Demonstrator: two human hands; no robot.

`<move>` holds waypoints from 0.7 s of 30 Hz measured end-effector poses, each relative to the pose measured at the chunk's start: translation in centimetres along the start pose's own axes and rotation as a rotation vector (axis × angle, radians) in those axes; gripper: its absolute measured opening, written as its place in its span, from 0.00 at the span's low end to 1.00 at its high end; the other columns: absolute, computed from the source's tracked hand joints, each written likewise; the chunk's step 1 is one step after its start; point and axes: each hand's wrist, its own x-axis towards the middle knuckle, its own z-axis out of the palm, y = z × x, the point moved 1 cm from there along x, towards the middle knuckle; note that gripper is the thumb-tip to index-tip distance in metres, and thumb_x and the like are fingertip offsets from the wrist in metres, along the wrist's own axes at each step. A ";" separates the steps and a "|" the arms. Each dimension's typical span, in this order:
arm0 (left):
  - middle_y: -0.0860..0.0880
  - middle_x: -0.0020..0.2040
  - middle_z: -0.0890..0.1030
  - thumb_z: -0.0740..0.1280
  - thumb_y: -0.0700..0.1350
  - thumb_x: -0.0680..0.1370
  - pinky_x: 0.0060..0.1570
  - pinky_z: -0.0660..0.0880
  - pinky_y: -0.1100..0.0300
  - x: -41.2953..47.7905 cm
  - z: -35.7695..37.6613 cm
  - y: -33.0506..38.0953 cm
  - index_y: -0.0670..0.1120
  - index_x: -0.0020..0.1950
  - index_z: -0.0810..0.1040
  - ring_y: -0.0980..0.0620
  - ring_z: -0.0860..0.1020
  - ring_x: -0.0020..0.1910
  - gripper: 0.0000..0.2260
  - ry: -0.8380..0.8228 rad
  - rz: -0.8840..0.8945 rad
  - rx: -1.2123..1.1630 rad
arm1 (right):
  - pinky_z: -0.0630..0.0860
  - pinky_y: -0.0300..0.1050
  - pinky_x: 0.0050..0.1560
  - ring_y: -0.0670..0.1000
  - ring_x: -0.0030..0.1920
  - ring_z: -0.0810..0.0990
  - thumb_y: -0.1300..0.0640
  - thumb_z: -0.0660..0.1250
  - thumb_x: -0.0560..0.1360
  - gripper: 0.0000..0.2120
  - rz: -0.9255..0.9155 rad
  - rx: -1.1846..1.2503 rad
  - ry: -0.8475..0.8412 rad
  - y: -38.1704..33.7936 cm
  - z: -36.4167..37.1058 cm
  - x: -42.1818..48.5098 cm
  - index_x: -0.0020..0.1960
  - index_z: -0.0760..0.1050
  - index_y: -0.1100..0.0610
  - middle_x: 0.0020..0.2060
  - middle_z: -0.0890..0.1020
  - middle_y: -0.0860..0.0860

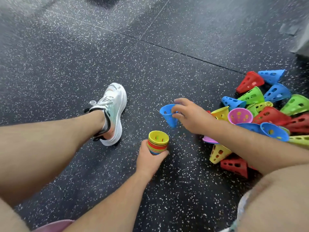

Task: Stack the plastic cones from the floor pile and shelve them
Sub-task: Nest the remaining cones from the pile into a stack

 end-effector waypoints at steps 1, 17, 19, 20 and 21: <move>0.53 0.53 0.81 0.79 0.61 0.59 0.59 0.77 0.49 0.2 0.6 0.4 0.53 0.58 0.73 0.51 0.81 0.52 0.31 -0.013 0.021 -0.001 | 0.72 0.51 0.63 0.57 0.63 0.75 0.55 0.64 0.82 0.08 0.012 0.048 0.049 0.1 -0.9 -0.4 0.57 0.77 0.56 0.67 0.72 0.56; 0.56 0.52 0.83 0.78 0.59 0.61 0.52 0.80 0.53 -1.0 9.5 9.7 0.56 0.59 0.74 0.57 0.83 0.50 0.30 -0.145 0.307 -0.129 | 0.68 0.44 0.67 0.50 0.67 0.73 0.50 0.70 0.77 0.11 0.082 0.213 0.187 2.9 -3.8 -11.6 0.55 0.75 0.53 0.65 0.75 0.52; 0.58 0.52 0.83 0.78 0.55 0.61 0.51 0.78 0.58 -1.5 9.8 9.9 0.56 0.60 0.74 0.60 0.82 0.49 0.29 -0.168 0.318 -0.122 | 0.66 0.44 0.69 0.50 0.69 0.71 0.46 0.71 0.74 0.18 0.085 0.198 0.165 2.9 -4.0 -12.7 0.58 0.73 0.53 0.65 0.75 0.50; 0.58 0.51 0.83 0.78 0.53 0.62 0.50 0.77 0.60 -1.7 9.8 9.9 0.56 0.60 0.74 0.62 0.82 0.48 0.28 -0.179 0.319 -0.118 | 0.66 0.44 0.69 0.49 0.69 0.70 0.45 0.72 0.73 0.20 0.099 0.206 0.148 2.9 -4.0 -13.1 0.60 0.72 0.52 0.64 0.74 0.49; 0.59 0.51 0.83 0.78 0.52 0.62 0.49 0.76 0.62 -1.9 9.8 9.8 0.55 0.60 0.74 0.63 0.81 0.47 0.28 -0.184 0.322 -0.104 | 0.66 0.43 0.69 0.48 0.68 0.69 0.44 0.72 0.73 0.22 0.119 0.220 0.128 2.9 -4.1 -13.5 0.62 0.72 0.52 0.64 0.74 0.48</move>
